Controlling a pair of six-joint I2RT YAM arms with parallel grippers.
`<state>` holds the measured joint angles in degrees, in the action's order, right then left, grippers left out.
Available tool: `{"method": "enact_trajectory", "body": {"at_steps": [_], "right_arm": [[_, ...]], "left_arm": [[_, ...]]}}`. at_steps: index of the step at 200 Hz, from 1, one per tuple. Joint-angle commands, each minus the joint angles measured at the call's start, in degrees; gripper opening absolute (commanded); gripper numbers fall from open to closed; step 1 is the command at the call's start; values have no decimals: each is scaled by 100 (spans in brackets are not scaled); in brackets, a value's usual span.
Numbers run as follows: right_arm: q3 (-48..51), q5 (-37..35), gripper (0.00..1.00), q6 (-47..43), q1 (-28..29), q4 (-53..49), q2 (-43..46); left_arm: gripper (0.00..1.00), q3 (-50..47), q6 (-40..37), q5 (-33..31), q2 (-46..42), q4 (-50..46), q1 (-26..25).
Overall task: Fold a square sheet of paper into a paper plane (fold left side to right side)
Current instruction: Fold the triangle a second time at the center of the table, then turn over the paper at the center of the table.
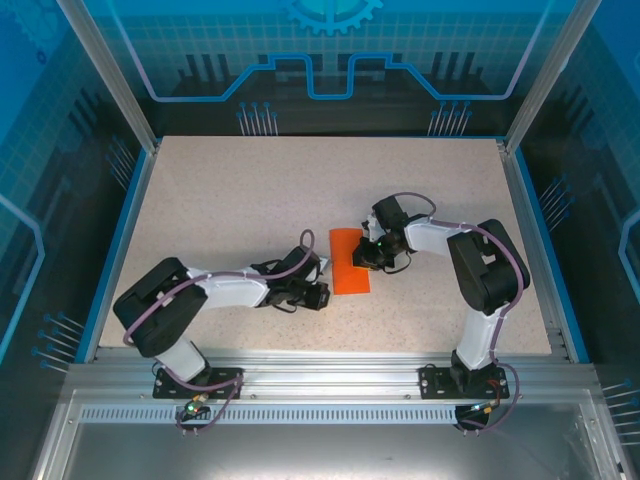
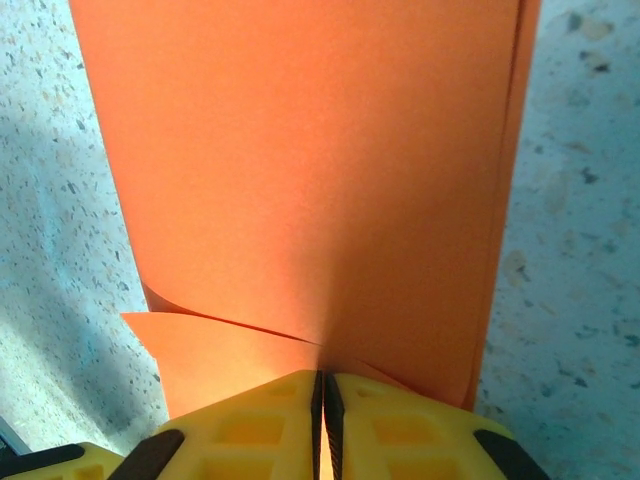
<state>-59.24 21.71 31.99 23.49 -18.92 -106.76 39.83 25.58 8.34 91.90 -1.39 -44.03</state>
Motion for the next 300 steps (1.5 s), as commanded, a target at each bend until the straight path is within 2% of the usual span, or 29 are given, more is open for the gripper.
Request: {"method": "enact_trajectory", "body": {"at_steps": [1, 21, 71, 90, 114, 157, 198, 225, 265, 300], "right_arm": [[-42, -72, 17, -135, -63, -53, 166], [-171, -188, 27, -296, -81, -105, 503], [-31, -1174, 58, -866, -223, -642, 1526], [312, -1065, 65, -933, -380, -591, 1844], [833, -546, 70, -853, -561, -221, 2150], [1434, 312, 70, -602, -571, 559, 2198], [1495, 628, 66, -341, -518, 990, 1925], [1421, 869, 65, -77, -451, 1336, 1563], [1127, 1048, 61, 139, -246, 1608, 1023], [922, 1124, 43, 372, -87, 1715, 518]], "left_arm": [[13, -107, 29, -189, -424, -698, 54], [20, -31, 86, -208, -618, -688, 169], [40, 497, 280, -5, -384, -203, 472], [42, 808, 272, 127, -114, -30, 567], [49, 1203, 335, 33, 311, -23, 660], [47, 1617, 489, 64, 903, 96, 783], [25, 1710, 485, 61, 1014, 140, 783], [19, 1664, 474, 13, 1006, 104, 783], [20, 1642, 491, 1, 1016, 86, 782], [24, 1531, 499, -201, 819, 70, 791]]}}
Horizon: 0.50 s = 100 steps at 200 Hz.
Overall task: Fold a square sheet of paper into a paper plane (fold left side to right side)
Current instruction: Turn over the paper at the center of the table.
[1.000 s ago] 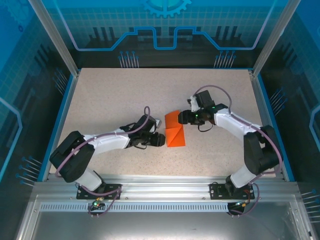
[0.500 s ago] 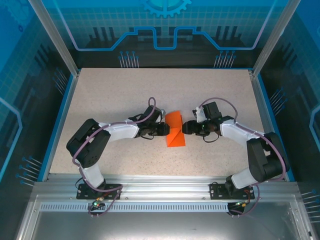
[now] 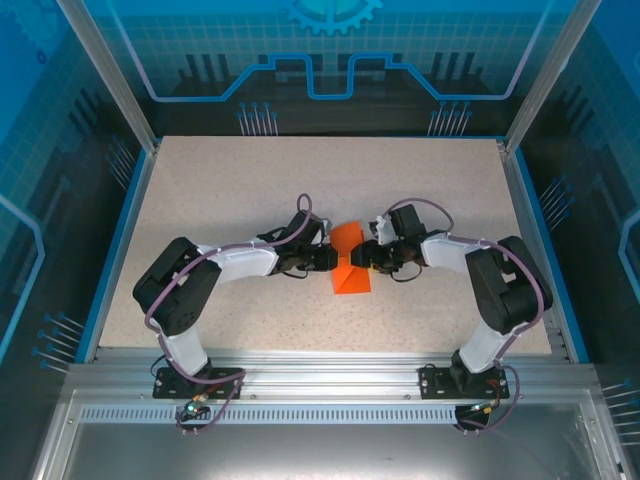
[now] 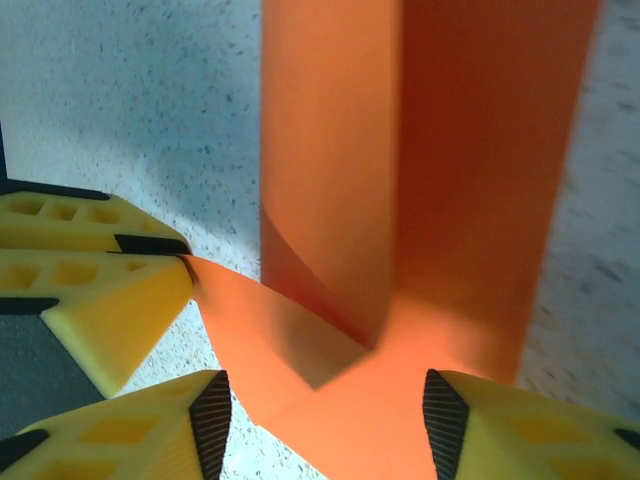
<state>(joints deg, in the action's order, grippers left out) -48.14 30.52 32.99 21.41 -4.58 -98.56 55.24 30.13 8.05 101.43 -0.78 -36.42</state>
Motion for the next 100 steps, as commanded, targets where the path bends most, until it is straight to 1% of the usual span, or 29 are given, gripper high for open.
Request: {"method": "enact_trajectory", "body": {"at_steps": [1, 12, 23, 46, 57, 72, 90, 100], "right_arm": [[-192, 252, 42, 283, 123, 308, -307], [-194, 363, 35, 399, 156, 517, -386], [-193, 390, 24, 429, 176, 580, -383], [-195, 255, 6, 278, 132, 474, -109], [-197, 233, 2, 163, 53, 428, 88], [-149, 364, 1, 55, -124, 450, 390], [-50, 720, 1, 120, -450, 660, 826], [-1, 966, 1, 235, -659, 874, 1093]], "left_arm": [[25, -16, 45, -177, -142, 13, 30], [29, -110, 60, -252, -265, 29, 54], [34, -214, 87, -316, -417, 47, 76], [49, -491, 174, -441, -855, 110, 126], [55, -627, 218, -508, -1134, 145, 137], [64, -845, 306, -591, -1581, 194, 173], [75, -1099, 441, -680, -2219, 235, 258], [84, -1228, 536, -665, -2610, 258, 349]]}}
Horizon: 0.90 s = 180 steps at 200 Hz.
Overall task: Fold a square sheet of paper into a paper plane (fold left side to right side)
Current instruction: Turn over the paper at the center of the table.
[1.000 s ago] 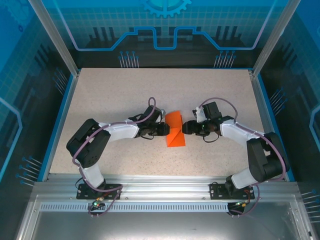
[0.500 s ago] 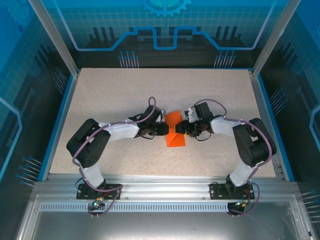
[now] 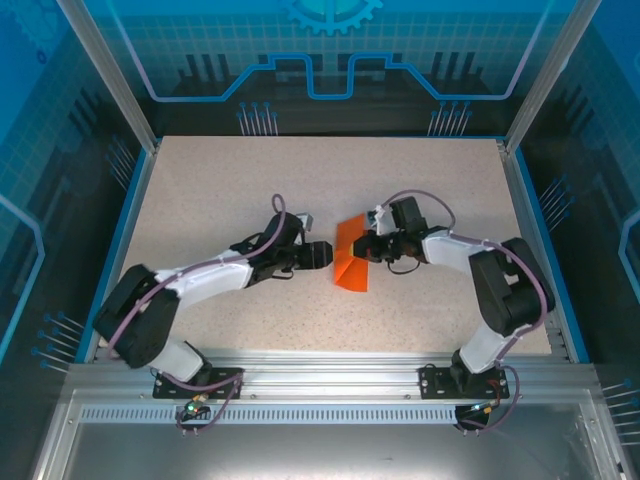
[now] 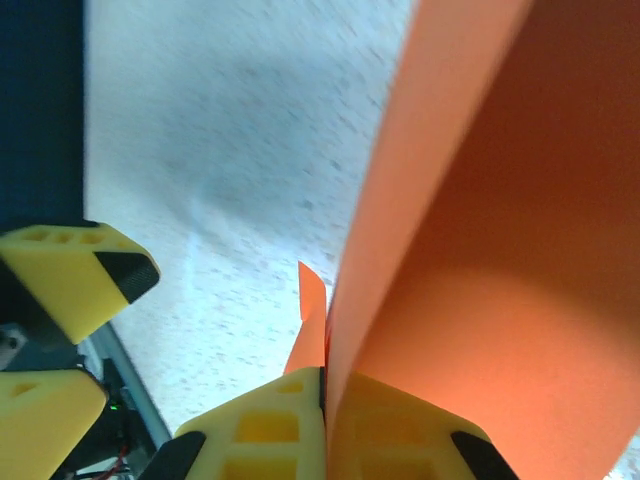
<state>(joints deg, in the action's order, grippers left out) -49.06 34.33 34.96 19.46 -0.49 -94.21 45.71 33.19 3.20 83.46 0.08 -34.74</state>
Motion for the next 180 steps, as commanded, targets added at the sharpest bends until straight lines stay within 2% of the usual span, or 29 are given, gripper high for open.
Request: {"method": "enact_trajectory", "body": {"at_steps": [1, 25, 59, 87, 123, 154, 180], "right_arm": [[94, 616, 1, 55, -476, 477, 685], [-6, 1151, 2, 338, -867, 829, 1339], [-483, 1508, 4, 632, -977, 963, 2141], [-664, 1714, 4, 1178, -842, 1414, 2486], [-895, 1900, 4, 1369, -482, 1465, 2745], [-1140, 1923, 5, 1423, -95, 1287, 2768], [-1276, 1900, 5, 1428, 173, 1223, 2738]], "left_arm": [[85, -283, 240, -171, -858, 175, 197], [98, -480, 428, 136, -1815, 235, 471], [99, -340, 630, 1157, -2556, 537, 628], [98, -179, 1016, 2217, -2471, 1363, 631], [98, -154, 1666, 2969, -2172, 2763, 614], [96, -14, 1914, 3244, -1875, 3385, 522], [89, 160, 1846, 3321, -1798, 3461, 338]]}}
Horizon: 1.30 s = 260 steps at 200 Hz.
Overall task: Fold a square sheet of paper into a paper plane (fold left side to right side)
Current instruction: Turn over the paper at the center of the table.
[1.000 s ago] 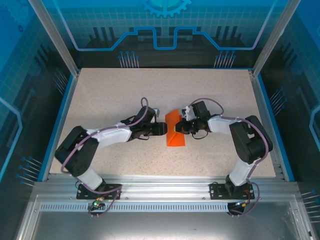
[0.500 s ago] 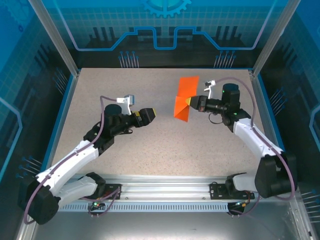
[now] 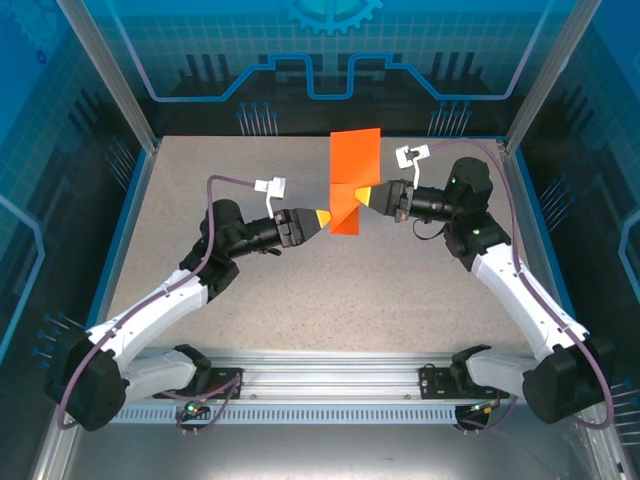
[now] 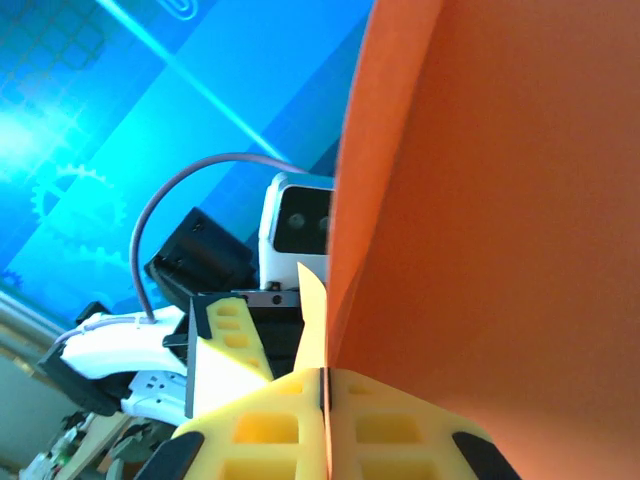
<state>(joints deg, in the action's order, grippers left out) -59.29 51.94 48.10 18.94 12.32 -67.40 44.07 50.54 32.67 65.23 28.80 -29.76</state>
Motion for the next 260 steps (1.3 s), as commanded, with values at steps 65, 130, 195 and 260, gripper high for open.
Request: {"method": "enact_trajectory", "body": {"at_steps": [65, 130, 195, 260], "right_arm": [[-245, 64, 6, 199, 354, -104, 16], [-265, -127, 27, -120, 316, -619, 93], [-874, -3387, 68, -2636, -128, -4951, 564], [311, -6173, 99, -2703, -1007, -5724, 871]], "left_arm": [[46, 470, -26, 236, -118, 456, -398], [16, 452, -441, -85, -231, -379, -422], [4, 715, -2099, -2926, -518, -4097, -744], [0, 2899, -1993, -7311, 2117, -8397, -2249]]}}
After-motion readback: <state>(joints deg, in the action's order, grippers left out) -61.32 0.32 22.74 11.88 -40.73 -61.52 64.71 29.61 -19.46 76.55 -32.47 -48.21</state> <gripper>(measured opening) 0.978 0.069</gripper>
